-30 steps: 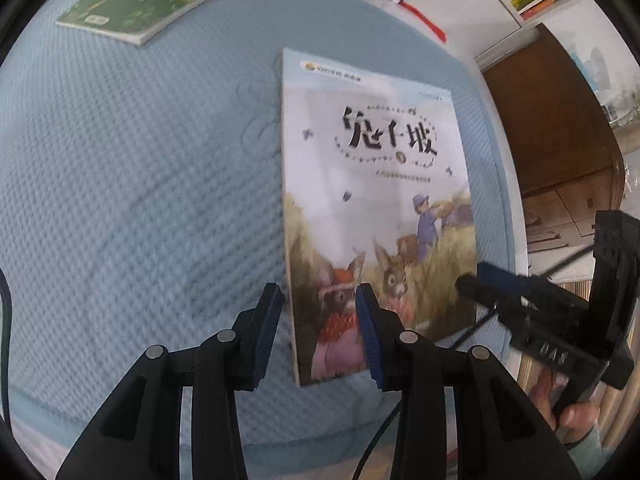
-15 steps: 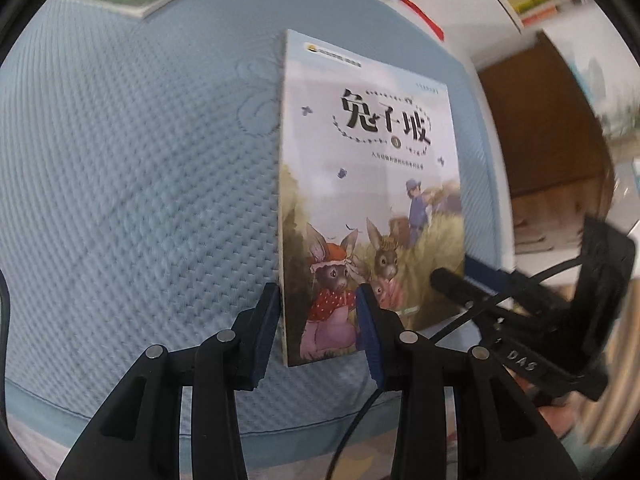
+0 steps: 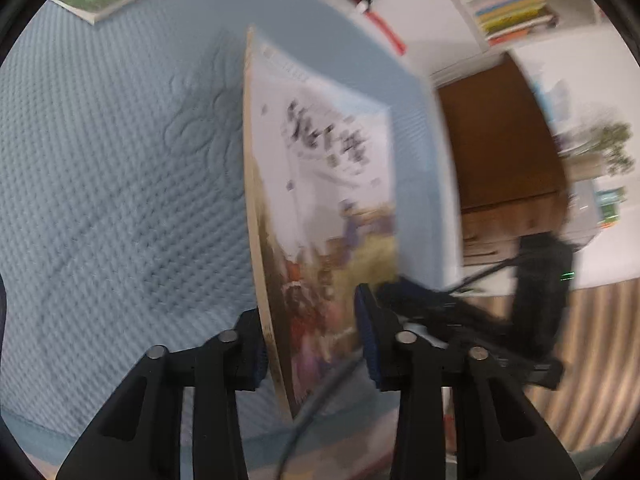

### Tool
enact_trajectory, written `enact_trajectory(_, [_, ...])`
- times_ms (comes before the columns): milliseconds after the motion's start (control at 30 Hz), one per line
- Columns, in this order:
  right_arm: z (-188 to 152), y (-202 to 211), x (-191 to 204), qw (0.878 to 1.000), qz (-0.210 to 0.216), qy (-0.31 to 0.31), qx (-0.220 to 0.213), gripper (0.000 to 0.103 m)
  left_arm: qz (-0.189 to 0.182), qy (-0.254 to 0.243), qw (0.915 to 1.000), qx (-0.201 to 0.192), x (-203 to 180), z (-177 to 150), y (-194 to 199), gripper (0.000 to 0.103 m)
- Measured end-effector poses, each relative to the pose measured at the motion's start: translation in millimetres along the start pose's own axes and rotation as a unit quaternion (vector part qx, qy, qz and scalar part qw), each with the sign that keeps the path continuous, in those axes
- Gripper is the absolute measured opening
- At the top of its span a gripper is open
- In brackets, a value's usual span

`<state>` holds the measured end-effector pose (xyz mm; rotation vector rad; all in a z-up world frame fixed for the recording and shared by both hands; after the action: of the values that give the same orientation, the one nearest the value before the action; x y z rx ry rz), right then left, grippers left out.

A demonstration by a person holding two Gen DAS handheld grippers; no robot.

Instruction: Organize books

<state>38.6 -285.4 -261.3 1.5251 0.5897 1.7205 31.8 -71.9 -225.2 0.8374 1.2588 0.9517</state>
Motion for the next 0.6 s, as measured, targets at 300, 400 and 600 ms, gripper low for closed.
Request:
enact_trajectory(300, [-2, 2, -2, 1.0, 0.014, -0.003, -0.008, 0.05, -0.045, 0.035, 0.9984, 0.005, 1, 2, 6, 0.015])
enact_trajectory(400, [0, 2, -1, 1.0, 0.016, -0.012, -0.011, 0.05, -0.041, 0.04, 0.9983, 0.007, 1, 2, 9, 0.015])
enact_trajectory(600, [-6, 4, 1, 1.0, 0.024, -0.016, -0.005, 0.053, -0.013, 0.072, 0.997, 0.026, 3, 11, -13, 0.015])
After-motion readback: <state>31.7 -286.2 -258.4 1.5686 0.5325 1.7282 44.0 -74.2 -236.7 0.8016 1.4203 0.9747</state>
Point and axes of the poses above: each gripper's, at about its wrist camera, not at the fingertips, and y roughly against the way its jaws point, x to its left, z to its top, the point moved 8 cm from there along -y, roughly the way its jaws point, and after that the axes turned 15 degrees about z, right-handed, at the moved point
